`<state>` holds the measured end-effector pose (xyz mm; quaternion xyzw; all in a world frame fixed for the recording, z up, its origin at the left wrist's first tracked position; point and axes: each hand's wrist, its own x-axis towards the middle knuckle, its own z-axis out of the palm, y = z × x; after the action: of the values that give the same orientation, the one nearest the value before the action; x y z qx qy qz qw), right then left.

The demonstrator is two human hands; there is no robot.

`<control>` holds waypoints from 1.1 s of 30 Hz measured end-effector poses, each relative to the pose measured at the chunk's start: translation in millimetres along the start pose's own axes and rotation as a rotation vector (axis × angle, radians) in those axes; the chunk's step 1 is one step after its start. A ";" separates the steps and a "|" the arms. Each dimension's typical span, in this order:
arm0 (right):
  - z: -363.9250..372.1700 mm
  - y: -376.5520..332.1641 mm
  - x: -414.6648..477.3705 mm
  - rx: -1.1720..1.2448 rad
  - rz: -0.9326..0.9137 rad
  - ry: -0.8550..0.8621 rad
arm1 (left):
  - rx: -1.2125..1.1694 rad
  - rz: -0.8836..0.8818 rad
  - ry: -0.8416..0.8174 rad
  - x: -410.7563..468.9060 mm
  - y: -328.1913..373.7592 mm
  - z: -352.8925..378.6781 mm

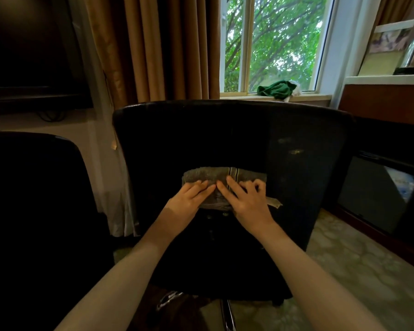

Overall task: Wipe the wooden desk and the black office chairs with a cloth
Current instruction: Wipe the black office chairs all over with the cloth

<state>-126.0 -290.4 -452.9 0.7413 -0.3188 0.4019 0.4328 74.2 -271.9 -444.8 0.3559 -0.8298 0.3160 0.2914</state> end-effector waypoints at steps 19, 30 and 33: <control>-73.0 48.2 87.7 -0.134 0.015 0.223 | -0.050 -0.073 0.220 91.5 12.6 -106.9; -37.6 49.0 38.5 -0.050 -0.032 0.080 | 0.141 -0.025 -0.031 54.2 19.8 -28.6; -27.9 41.5 19.0 0.025 0.010 0.044 | 0.111 -0.029 -0.040 40.9 22.9 -9.3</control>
<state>-159.9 -285.2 -411.9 0.7359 -0.3080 0.4243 0.4284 35.3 -269.2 -417.3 0.3897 -0.8114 0.3501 0.2592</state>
